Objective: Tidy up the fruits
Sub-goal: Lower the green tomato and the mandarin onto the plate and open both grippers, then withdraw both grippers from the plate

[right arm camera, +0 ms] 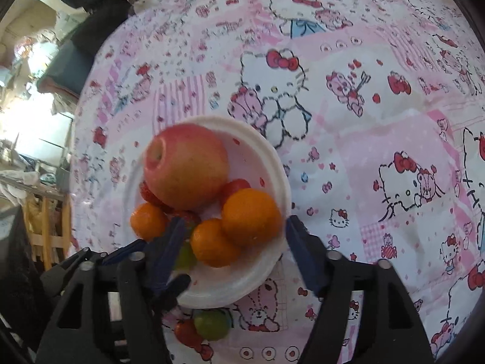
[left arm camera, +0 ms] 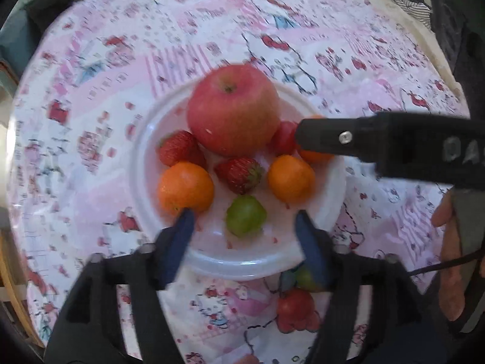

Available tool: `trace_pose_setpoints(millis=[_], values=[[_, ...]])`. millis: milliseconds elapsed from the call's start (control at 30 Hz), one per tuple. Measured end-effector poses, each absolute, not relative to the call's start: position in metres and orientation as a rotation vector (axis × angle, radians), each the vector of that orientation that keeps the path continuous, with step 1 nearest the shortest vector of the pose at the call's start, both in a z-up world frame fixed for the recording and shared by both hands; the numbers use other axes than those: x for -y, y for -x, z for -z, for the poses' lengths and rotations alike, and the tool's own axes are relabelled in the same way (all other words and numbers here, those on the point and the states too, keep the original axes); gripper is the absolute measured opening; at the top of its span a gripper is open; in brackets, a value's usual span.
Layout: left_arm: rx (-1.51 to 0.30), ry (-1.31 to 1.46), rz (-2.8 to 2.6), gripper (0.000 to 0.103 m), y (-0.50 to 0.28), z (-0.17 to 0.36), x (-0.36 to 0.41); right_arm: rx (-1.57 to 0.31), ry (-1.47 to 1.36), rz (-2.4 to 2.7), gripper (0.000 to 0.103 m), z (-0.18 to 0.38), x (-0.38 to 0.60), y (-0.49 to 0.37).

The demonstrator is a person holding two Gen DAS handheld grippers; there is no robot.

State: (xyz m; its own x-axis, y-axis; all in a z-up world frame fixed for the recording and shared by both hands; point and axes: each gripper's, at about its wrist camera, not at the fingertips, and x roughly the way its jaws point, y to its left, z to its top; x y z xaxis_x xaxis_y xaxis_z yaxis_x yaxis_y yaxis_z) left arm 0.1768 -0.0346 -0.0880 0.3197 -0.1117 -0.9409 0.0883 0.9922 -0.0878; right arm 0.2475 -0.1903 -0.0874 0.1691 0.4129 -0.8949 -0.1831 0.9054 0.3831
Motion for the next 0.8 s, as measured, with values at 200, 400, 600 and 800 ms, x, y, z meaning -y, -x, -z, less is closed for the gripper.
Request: trace_pose_setpoints(millis=[200, 400, 600, 800], values=[[-1.181, -0.008, 0.097, 0.075, -0.164, 0.067, 0.030, -1.273, -0.293, -0.448, 0.080, 0.066, 0.204, -0.243], [-1.118, 0.006, 0.059, 0.075, -0.143, 0.038, 0.023, -1.213, -0.343, -0.452, 0.084, 0.041, 0.222, -0.228], [-1.041, 0.018, 0.045, 0.075, -0.114, 0.010, 0.023, -1.138, -0.376, -0.493, 0.084, 0.015, 0.234, -0.193], [-1.031, 0.039, 0.053, 0.075, -0.093, 0.005, 0.026, -1.123, -0.413, -0.526, 0.084, 0.002, 0.246, -0.150]])
